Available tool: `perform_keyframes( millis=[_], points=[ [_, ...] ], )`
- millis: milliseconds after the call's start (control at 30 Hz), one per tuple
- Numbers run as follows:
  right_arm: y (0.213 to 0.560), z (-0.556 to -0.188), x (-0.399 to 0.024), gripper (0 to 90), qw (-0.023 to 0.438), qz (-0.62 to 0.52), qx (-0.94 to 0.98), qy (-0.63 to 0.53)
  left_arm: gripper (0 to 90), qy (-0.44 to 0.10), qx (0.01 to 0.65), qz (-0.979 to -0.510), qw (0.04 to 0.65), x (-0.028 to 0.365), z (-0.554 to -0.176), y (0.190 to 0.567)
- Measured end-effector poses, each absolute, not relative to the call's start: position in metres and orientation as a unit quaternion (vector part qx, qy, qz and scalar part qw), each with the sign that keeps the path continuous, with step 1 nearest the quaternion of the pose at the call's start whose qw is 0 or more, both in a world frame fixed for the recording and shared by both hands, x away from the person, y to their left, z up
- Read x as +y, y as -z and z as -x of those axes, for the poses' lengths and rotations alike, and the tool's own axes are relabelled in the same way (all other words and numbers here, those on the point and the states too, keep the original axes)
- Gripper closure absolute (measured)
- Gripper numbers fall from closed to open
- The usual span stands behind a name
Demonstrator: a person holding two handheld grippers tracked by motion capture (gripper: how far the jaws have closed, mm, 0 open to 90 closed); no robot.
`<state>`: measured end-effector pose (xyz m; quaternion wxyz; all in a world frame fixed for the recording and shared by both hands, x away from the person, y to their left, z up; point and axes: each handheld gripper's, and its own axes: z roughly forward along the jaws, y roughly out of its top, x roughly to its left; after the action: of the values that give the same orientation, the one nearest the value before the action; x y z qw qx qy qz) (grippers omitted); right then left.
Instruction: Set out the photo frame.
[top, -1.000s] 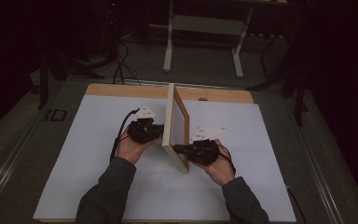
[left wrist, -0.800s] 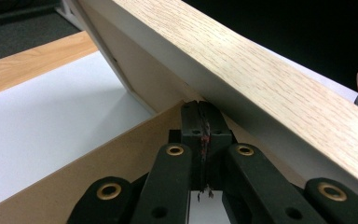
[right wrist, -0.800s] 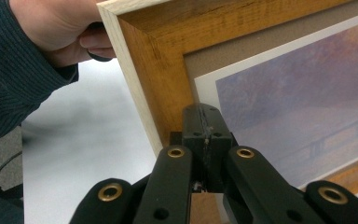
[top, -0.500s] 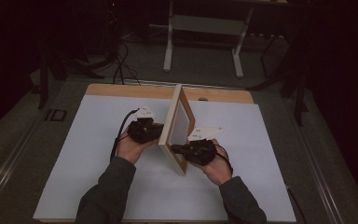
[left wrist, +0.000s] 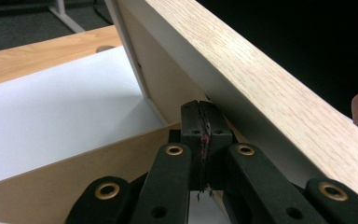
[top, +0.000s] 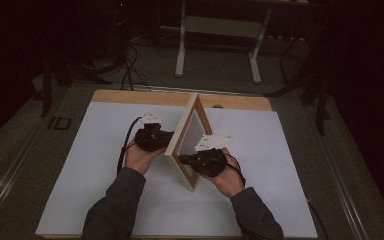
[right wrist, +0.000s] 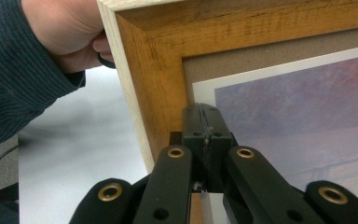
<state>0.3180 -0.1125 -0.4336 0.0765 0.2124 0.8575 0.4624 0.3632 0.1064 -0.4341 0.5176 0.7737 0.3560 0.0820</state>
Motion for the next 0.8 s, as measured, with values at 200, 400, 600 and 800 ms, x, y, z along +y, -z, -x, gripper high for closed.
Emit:
perform_keyframes(
  millis=[200, 400, 600, 800],
  points=[
    [0.435, -0.319, -0.114, 88.5, 0.085, -0.217, 0.858, -0.458, 80.9, -0.087, 0.377, -0.767, 0.511, 0.115, -0.361, 0.430],
    [0.439, -0.322, -0.122, 84.0, 0.089, -0.232, 0.855, -0.455, 72.2, -0.085, 0.386, -0.759, 0.517, 0.126, -0.354, 0.424],
    [0.442, -0.323, -0.128, 80.0, 0.089, -0.245, 0.853, -0.453, 64.8, -0.096, 0.401, -0.748, 0.520, 0.134, -0.350, 0.418],
    [0.443, -0.325, -0.136, 76.5, 0.094, -0.258, 0.848, -0.454, 52.4, -0.096, 0.409, -0.736, 0.531, 0.139, -0.345, 0.412]
  ],
)
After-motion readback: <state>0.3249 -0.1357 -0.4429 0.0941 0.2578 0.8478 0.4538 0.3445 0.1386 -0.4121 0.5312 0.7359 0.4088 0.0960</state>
